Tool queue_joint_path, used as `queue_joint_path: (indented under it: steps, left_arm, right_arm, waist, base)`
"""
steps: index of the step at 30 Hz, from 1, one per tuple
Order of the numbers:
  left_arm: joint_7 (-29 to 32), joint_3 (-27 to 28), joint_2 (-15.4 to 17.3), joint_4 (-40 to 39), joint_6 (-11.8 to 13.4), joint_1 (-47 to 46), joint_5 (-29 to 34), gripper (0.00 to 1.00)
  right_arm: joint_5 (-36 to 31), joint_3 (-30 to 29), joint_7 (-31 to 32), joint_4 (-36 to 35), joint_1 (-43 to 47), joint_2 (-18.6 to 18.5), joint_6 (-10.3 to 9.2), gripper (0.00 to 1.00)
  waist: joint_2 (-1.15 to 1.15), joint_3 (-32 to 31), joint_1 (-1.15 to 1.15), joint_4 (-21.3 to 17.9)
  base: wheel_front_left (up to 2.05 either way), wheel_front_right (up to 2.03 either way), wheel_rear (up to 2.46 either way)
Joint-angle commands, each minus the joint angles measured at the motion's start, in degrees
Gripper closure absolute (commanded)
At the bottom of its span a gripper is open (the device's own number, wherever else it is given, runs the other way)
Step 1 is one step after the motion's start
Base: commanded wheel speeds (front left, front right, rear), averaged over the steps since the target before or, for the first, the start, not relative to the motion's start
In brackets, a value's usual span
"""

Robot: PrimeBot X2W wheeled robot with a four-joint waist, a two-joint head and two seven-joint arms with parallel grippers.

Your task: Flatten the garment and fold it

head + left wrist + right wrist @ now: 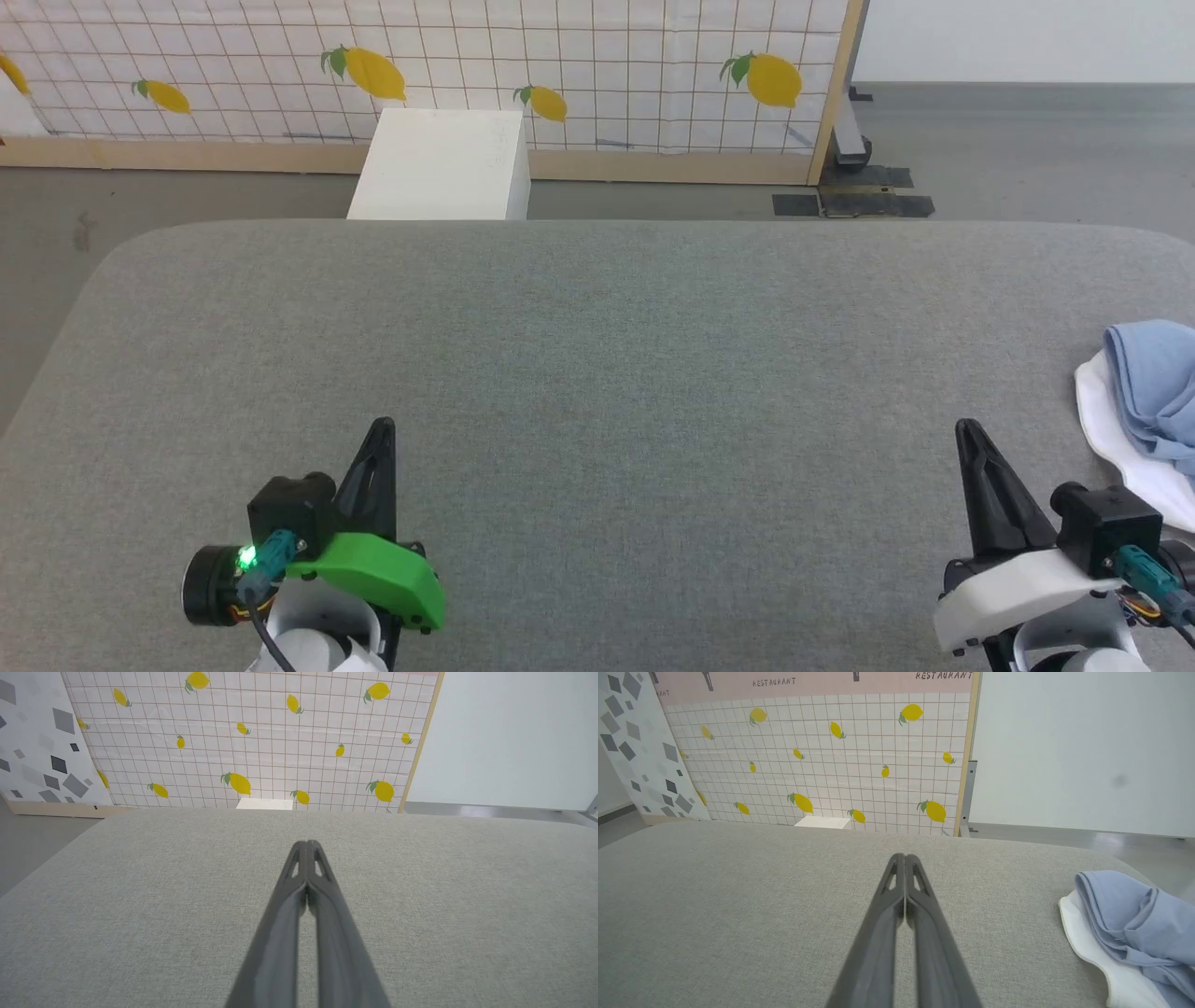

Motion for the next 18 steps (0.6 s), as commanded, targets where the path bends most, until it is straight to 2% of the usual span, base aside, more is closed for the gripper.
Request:
queue_joint_path:
  steps: [1,18]
  left_arm:
    - [0.3,0.3,-0.2,-0.6,0.6,0.9,1.1,1.00]
    - [2.3,0.9,-0.2,-2.7,1.5,1.7,2.9,1.00]
  right_arm:
    - [-0.5,0.3,0.2,-0.3,-0.9,0.1,-0.05,1.00]
    - [-1.3,1.1,1.4,-0.4,-1.3,0.1,-0.06,1.00]
  waist:
    - [0.00,0.0,0.00,0.0]
    - [0.00,0.0,0.00,-0.3]
  base:
    - [0.00,0.00,0.00]
    - [0.00,0.00,0.00]
